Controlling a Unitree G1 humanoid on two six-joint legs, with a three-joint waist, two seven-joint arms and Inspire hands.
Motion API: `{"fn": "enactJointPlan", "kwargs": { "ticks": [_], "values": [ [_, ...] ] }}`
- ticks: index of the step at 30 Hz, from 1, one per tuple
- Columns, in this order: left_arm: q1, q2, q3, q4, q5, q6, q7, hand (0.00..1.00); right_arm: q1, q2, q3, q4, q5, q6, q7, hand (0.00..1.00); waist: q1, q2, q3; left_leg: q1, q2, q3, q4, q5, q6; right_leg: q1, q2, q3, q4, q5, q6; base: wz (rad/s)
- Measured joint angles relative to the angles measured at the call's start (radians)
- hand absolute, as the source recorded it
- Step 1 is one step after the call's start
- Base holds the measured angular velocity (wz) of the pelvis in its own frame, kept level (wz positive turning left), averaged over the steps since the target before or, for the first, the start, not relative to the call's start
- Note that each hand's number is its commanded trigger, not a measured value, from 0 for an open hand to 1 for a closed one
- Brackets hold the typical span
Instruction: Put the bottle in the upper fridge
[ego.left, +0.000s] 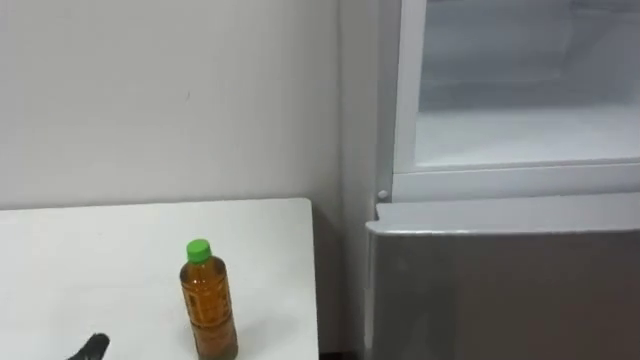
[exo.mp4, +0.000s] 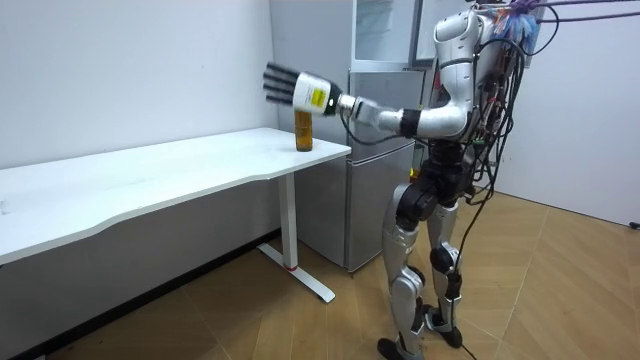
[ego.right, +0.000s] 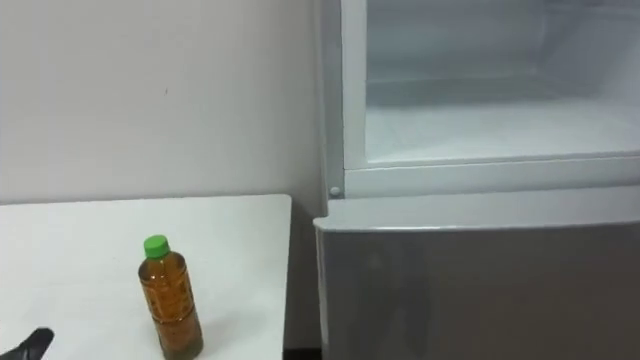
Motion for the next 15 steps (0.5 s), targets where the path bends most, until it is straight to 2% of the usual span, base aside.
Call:
{"fn": "enactJointPlan", "kwargs": {
  "ticks": [2, 5, 7, 8, 10, 15],
  "values": [
    [0.002, 0.000, -0.002, 0.079, 0.003, 0.000, 0.010, 0.00, 0.006, 0.004, -0.017, -0.002, -0.002, 0.006, 0.001, 0.00, 0.000, -0.007, -0.0027, -0.004, -0.001, -0.006, -0.001, 0.000, 0.000, 0.001, -0.001, -0.007, 0.001, 0.000, 0.000, 0.11],
    [0.010, 0.003, -0.039, 0.273, 0.004, -0.001, 0.014, 0.00, 0.011, 0.003, -0.034, 0.002, -0.001, 0.007, 0.010, 0.00, 0.001, -0.002, -0.0057, -0.001, -0.002, -0.007, -0.004, 0.000, 0.000, 0.005, -0.001, -0.005, 0.003, 0.000, 0.000, 0.00],
    [0.016, 0.002, -0.092, 0.443, -0.016, 0.004, 0.012, 0.00, 0.014, 0.002, -0.036, 0.002, 0.004, 0.008, 0.010, 0.00, 0.004, 0.001, -0.0041, -0.001, -0.001, -0.007, -0.005, 0.000, 0.000, 0.004, 0.000, -0.006, 0.004, 0.000, 0.000, 0.00],
    [0.016, 0.002, -0.107, 0.491, -0.026, 0.004, 0.010, 0.00, 0.015, 0.002, -0.037, 0.001, 0.002, 0.008, 0.010, 0.00, 0.003, 0.006, -0.0063, 0.000, -0.001, -0.007, -0.007, 0.000, -0.001, 0.004, 0.000, -0.005, 0.004, 0.000, 0.000, -0.05],
    [0.026, 0.002, -0.149, 0.684, -0.044, 0.007, 0.000, 0.00, 0.015, 0.000, -0.037, -0.003, -0.011, 0.009, 0.009, 0.00, 0.002, 0.003, -0.0059, 0.014, 0.000, -0.001, -0.020, -0.001, -0.001, 0.008, 0.002, 0.010, 0.004, 0.000, 0.000, -0.11],
    [0.038, 0.002, -0.175, 0.999, -0.044, 0.008, -0.035, 0.00, 0.014, 0.000, -0.037, -0.004, -0.034, 0.009, 0.004, 0.00, 0.001, -0.004, -0.0065, 0.015, 0.001, 0.012, -0.018, -0.002, -0.001, 0.002, 0.001, 0.018, 0.004, 0.000, 0.000, -0.08]
  ]
}}
